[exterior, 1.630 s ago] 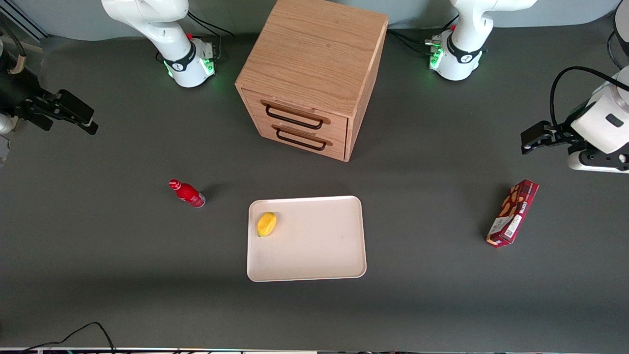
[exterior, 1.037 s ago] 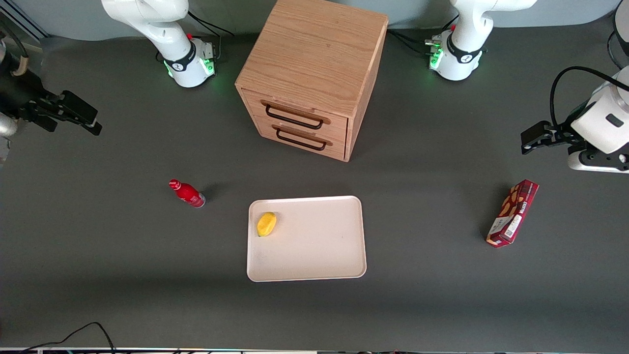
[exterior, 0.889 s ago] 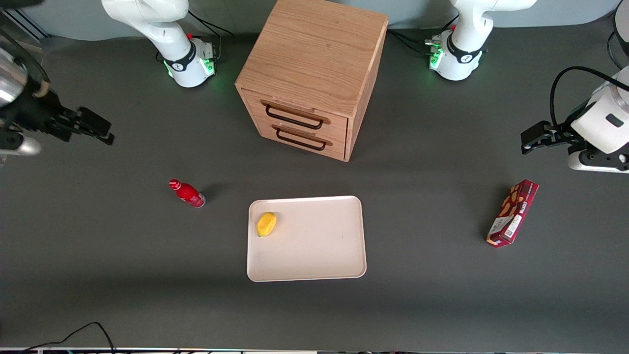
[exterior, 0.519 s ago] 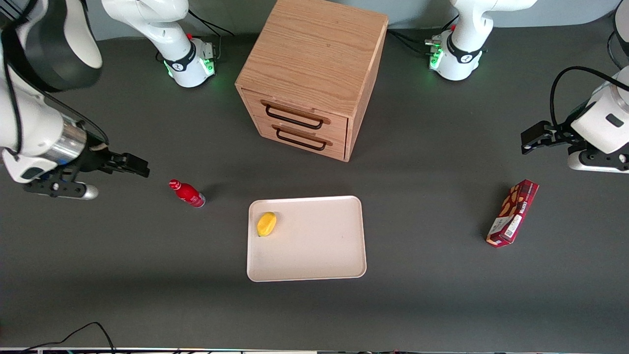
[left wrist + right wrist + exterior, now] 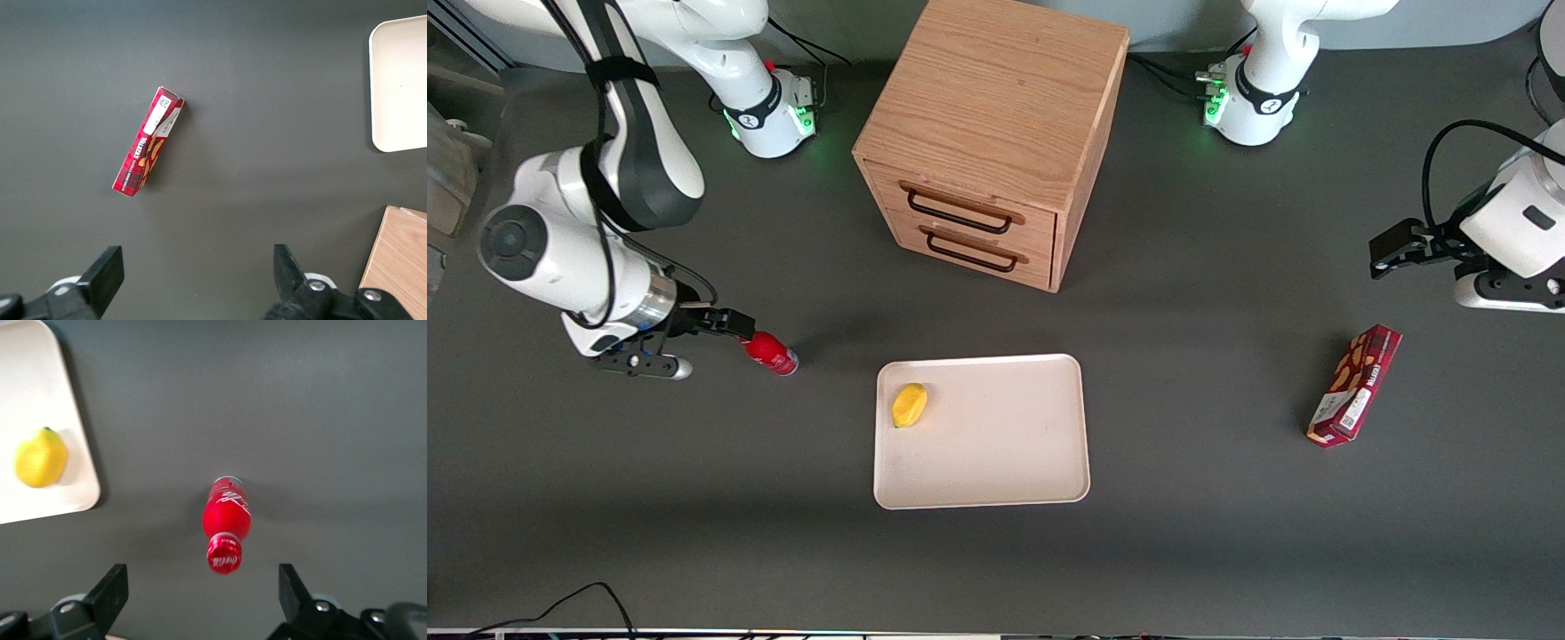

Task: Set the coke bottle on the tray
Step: 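Lower the right gripper around the bottle cap and close it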

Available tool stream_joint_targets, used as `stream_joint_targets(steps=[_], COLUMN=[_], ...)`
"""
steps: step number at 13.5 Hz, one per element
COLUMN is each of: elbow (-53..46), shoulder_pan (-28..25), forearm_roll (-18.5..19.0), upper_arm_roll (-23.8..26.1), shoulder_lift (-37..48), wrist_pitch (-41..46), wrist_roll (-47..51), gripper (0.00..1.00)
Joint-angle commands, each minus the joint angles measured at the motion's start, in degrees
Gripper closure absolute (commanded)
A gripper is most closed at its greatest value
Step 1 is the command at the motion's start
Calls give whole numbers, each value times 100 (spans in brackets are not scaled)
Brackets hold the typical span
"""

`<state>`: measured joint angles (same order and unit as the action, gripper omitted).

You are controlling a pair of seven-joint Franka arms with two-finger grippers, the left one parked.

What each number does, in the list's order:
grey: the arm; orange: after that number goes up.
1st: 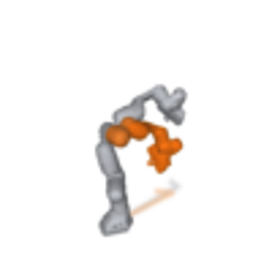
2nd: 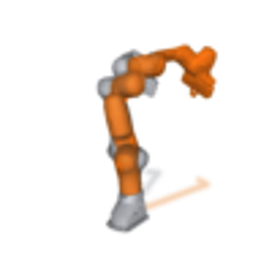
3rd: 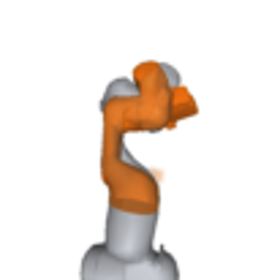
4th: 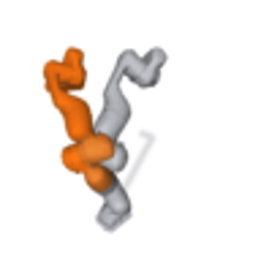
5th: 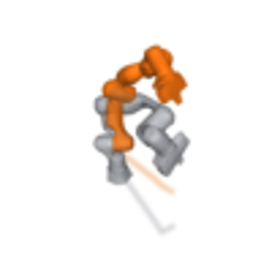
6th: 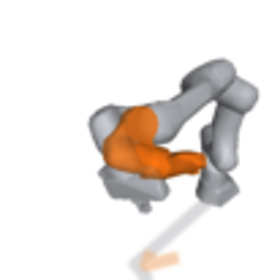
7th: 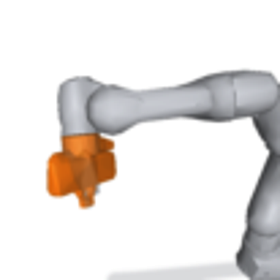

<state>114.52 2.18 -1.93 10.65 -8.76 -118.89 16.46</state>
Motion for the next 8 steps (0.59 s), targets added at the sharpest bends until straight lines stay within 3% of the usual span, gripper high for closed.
stream_joint_targets(steps=[1,4,5,7,8], elbow=[569,703,703,703,694], shoulder_pan=[19,19,19,19,19], forearm_roll=[-114,-114,-114,-114,-114], upper_arm_roll=[16,25,25,33,51], shoulder_lift=[7,-108,-134,-143,-143], wrist_pitch=[-659,-855,-846,-846,-837], wrist_roll=[-125,-117,-117,-117,-117], gripper=[0,0,9,66,88])
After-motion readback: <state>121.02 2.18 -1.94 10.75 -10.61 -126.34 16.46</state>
